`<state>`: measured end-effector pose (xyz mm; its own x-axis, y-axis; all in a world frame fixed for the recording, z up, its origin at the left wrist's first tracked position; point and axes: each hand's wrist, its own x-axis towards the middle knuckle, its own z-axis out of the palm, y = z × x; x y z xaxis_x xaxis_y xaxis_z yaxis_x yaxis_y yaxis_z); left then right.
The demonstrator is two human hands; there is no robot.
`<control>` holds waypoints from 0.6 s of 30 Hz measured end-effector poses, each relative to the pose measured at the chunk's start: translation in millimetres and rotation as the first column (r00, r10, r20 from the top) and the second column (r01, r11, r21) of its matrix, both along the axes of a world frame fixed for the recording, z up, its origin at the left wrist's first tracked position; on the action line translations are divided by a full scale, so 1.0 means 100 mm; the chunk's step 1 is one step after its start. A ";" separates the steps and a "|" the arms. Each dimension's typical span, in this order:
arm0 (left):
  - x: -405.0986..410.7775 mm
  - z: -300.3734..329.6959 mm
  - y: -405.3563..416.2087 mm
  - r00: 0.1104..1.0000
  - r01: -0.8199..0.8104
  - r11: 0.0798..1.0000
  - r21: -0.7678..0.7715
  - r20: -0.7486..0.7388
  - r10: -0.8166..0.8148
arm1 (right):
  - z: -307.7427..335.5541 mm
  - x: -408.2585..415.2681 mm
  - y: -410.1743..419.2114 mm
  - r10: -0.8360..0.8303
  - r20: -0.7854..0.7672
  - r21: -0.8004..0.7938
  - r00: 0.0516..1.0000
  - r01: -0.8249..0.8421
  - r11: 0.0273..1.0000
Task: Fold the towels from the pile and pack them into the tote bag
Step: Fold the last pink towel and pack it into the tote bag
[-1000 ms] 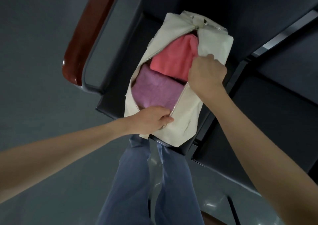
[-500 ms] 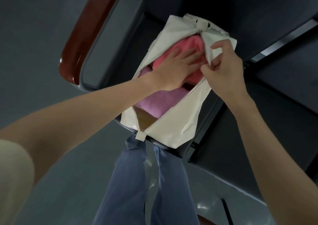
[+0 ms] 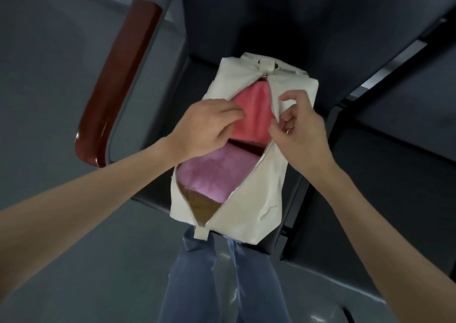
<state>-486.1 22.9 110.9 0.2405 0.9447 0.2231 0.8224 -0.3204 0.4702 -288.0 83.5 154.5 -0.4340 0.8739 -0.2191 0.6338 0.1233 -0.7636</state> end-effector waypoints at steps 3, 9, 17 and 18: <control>-0.11 0.09 0.22 0.983 -0.170 0.985 -0.016 0.063 0.171 | -0.11 -0.03 0.01 0.144 0.122 -0.062 0.982 -0.138 0.989; 0.02 -0.02 0.84 0.962 -0.258 0.937 -0.238 0.026 0.271 | -0.15 -0.15 0.25 0.060 0.259 -0.011 0.964 -0.059 0.998; 0.06 -0.14 1.08 0.965 -0.260 0.928 -0.267 -0.032 0.261 | -0.51 -0.47 1.06 -0.054 0.165 0.080 0.985 0.041 0.996; 0.04 -0.16 1.07 0.967 -0.251 0.936 -0.247 -0.031 0.251 | -0.59 -0.50 1.10 -0.022 0.172 0.057 0.985 0.012 0.998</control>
<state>-482.4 129.6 94.5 -0.0119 0.9996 -0.0249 0.8604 0.0229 0.5090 -338.1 193.7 95.4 -0.3789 0.8937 -0.2403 0.7576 0.1504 -0.6352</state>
